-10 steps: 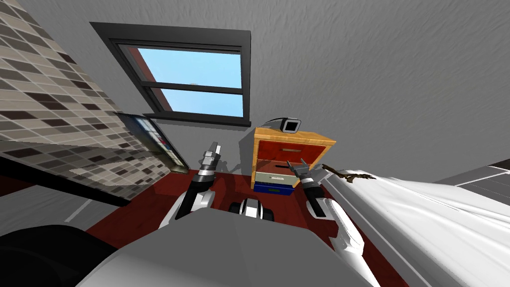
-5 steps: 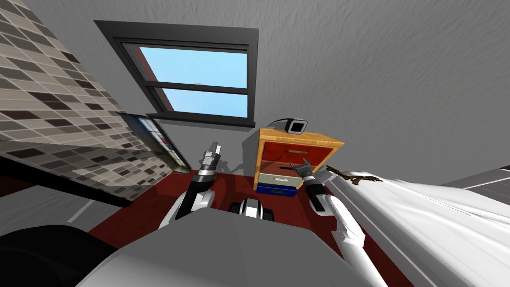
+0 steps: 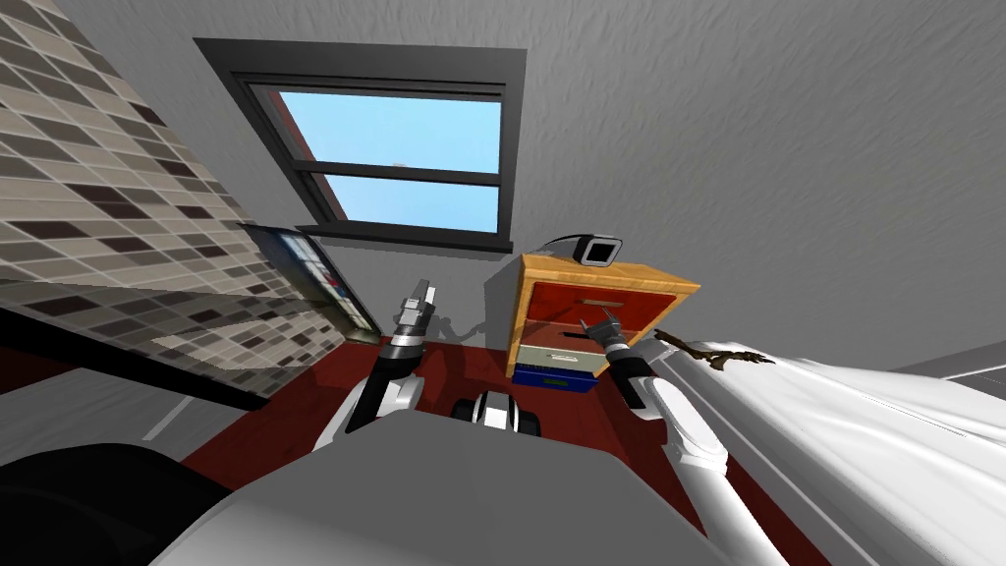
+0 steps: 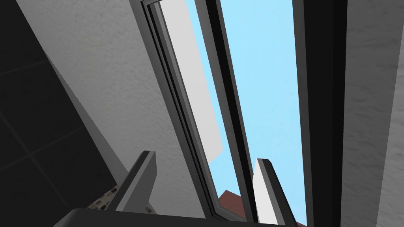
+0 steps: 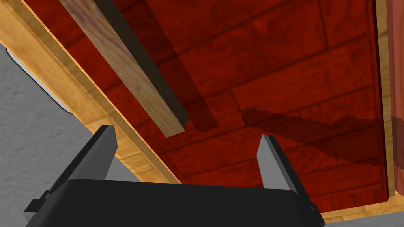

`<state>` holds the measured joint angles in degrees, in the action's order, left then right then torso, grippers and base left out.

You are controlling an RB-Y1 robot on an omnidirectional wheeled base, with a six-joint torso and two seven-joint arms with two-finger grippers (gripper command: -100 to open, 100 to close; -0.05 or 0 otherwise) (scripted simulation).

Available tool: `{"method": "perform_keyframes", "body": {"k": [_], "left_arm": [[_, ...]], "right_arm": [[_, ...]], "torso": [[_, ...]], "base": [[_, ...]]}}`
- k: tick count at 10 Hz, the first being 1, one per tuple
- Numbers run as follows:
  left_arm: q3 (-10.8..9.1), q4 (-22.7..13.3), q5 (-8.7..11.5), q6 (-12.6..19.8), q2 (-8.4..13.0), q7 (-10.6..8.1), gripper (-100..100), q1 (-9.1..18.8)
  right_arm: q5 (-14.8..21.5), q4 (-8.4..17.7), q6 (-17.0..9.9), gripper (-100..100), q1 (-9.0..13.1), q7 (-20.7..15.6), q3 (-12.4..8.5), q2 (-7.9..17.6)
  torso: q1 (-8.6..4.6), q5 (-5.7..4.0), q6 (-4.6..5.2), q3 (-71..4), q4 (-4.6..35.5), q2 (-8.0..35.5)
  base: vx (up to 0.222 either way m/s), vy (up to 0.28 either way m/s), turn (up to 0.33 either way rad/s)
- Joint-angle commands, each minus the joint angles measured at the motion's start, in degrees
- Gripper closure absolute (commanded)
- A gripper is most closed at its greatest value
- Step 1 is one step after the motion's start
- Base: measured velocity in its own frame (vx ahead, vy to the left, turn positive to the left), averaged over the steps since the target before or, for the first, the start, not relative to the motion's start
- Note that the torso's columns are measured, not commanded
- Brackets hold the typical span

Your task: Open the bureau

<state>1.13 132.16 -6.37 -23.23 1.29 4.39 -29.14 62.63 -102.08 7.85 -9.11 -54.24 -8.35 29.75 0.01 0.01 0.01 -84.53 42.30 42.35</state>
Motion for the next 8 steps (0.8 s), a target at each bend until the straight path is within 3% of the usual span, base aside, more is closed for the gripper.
{"method": "perform_keyframes", "body": {"k": [1, 4, 5, 8], "left_arm": [[0.00, 0.00, 0.00, 0.00, 0.00, 0.00, 0, 0.00], [-0.01, 0.00, 0.00, 0.00, 0.01, 0.00, 0, 0.00], [-0.01, 0.00, 0.00, 0.00, 0.01, 0.00, 0, 0.00], [-0.01, -0.01, 0.00, 0.01, 0.01, 0.00, 0, 0.02]], "right_arm": [[3.77, 2.15, -1.69, -100, 1.78, -3.84, -0.18, 2.11], [7.24, 4.11, -2.71, -100, 3.18, -7.39, -0.71, 3.72], [6.44, 3.64, -2.04, -100, 2.73, -6.69, -0.89, 2.93], [6.55, 7.49, -5.67, -100, 4.55, -5.64, -1.44, 5.16]], "torso": [[-0.03, -0.01, -0.01, -0.04, -0.02, -0.08], [-0.15, -0.04, 0.00, -0.02, -0.01, -0.04], [-0.09, -0.03, 0.00, -0.02, -0.01, -0.04], [-0.14, -0.04, 0.00, 0.14, 0.07, 0.24]], "base": [[0.037, 0.107, 0.010], [0.024, 0.075, 0.009], [0.009, 0.032, 0.001], [-0.098, -0.023, 0.300]]}}
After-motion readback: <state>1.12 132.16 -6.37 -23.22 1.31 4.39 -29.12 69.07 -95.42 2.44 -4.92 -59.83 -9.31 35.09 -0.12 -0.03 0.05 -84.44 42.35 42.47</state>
